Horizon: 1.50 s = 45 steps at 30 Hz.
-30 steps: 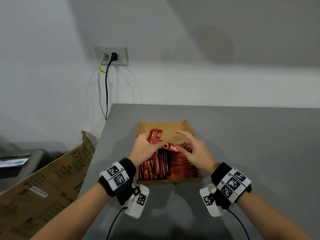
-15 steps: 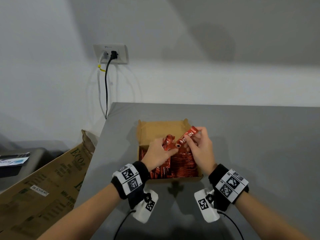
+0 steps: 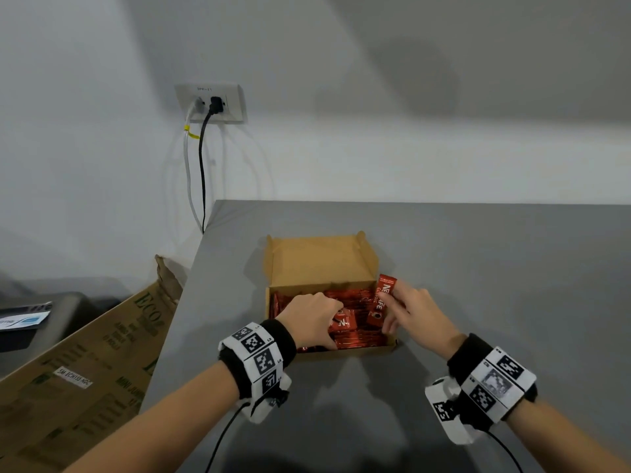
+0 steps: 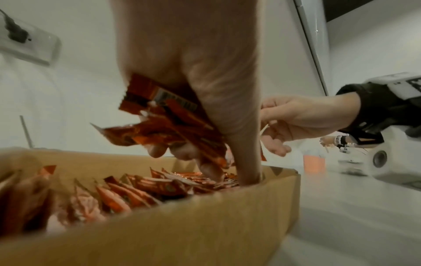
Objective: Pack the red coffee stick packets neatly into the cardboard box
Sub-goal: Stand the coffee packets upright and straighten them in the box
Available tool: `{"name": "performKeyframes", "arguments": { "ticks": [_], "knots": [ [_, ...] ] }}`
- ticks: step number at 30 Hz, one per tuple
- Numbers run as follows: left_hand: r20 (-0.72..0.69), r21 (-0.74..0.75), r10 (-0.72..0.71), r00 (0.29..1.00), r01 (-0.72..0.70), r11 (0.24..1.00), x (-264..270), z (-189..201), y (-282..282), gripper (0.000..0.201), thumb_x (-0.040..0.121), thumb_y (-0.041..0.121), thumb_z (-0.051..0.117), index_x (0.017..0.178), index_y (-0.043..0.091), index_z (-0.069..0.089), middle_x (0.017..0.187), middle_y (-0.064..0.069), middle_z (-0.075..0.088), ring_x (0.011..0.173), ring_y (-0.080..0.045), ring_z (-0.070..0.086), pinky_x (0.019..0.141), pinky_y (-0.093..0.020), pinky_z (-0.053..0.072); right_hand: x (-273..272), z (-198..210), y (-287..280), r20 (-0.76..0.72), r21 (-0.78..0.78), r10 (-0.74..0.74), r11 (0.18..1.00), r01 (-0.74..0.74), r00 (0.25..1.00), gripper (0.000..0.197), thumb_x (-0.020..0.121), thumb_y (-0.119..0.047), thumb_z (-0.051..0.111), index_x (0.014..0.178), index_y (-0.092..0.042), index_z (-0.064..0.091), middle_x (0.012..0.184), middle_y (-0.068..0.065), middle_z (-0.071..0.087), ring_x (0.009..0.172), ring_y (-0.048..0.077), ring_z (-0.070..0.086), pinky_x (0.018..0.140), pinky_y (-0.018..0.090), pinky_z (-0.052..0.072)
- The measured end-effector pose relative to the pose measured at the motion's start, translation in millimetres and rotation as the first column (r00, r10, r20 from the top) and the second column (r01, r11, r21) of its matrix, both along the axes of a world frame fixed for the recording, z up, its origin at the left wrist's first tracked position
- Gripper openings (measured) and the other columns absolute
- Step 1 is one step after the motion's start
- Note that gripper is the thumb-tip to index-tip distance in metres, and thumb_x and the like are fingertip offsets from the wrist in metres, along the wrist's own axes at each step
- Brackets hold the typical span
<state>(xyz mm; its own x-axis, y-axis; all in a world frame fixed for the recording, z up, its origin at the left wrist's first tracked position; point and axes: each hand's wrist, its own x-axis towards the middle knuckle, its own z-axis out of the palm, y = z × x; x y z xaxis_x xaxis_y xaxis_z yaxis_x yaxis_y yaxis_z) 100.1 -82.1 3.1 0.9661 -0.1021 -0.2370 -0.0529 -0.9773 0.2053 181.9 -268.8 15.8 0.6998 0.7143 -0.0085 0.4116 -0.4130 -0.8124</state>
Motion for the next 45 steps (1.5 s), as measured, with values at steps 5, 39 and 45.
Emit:
{"name": "performKeyframes", "arguments": {
  "ticks": [5,39,45],
  "knots": [
    [0.021,0.009,-0.025,0.999,0.024,1.000,1.6,-6.3,-4.8,0.038,0.081,0.039,0.067,0.105,0.011,0.058,0.097,-0.005,0.066,0.088,-0.025,0.063,0.068,-0.034,0.049,1.7,2.0,-1.9,-0.006,-0.071,0.077,0.994,-0.077,0.997,0.030,0.091,0.000,0.053,0.089,-0.030,0.052,0.073,-0.004,0.065,0.063,0.004,0.065,0.064,0.016,0.052],
    [-0.017,-0.171,0.011,1.000,-0.014,0.985,-2.8,-8.9,-4.7,0.022,0.078,0.026,0.068,0.093,0.011,0.063,0.090,-0.005,0.068,0.081,-0.023,0.064,0.072,-0.035,0.052,-0.6,8.8,40.4,0.127,-0.713,0.481,0.652,-0.257,0.867,0.012,0.078,-0.007,0.067,0.086,0.001,0.070,0.092,0.014,0.069,0.080,0.023,0.063,0.066,0.021,0.042],
    [-0.054,-0.225,0.028,0.998,-0.039,0.974,-0.5,-7.4,-2.2,0.037,0.077,0.033,0.073,0.105,0.011,0.063,0.102,-0.004,0.068,0.093,-0.021,0.063,0.080,-0.033,0.051,1.8,16.2,29.4,0.222,-0.774,0.535,0.605,-0.186,0.815,0.014,0.078,-0.020,0.068,0.091,-0.015,0.072,0.097,0.000,0.069,0.092,0.019,0.062,0.075,0.026,0.044]
  ]
}}
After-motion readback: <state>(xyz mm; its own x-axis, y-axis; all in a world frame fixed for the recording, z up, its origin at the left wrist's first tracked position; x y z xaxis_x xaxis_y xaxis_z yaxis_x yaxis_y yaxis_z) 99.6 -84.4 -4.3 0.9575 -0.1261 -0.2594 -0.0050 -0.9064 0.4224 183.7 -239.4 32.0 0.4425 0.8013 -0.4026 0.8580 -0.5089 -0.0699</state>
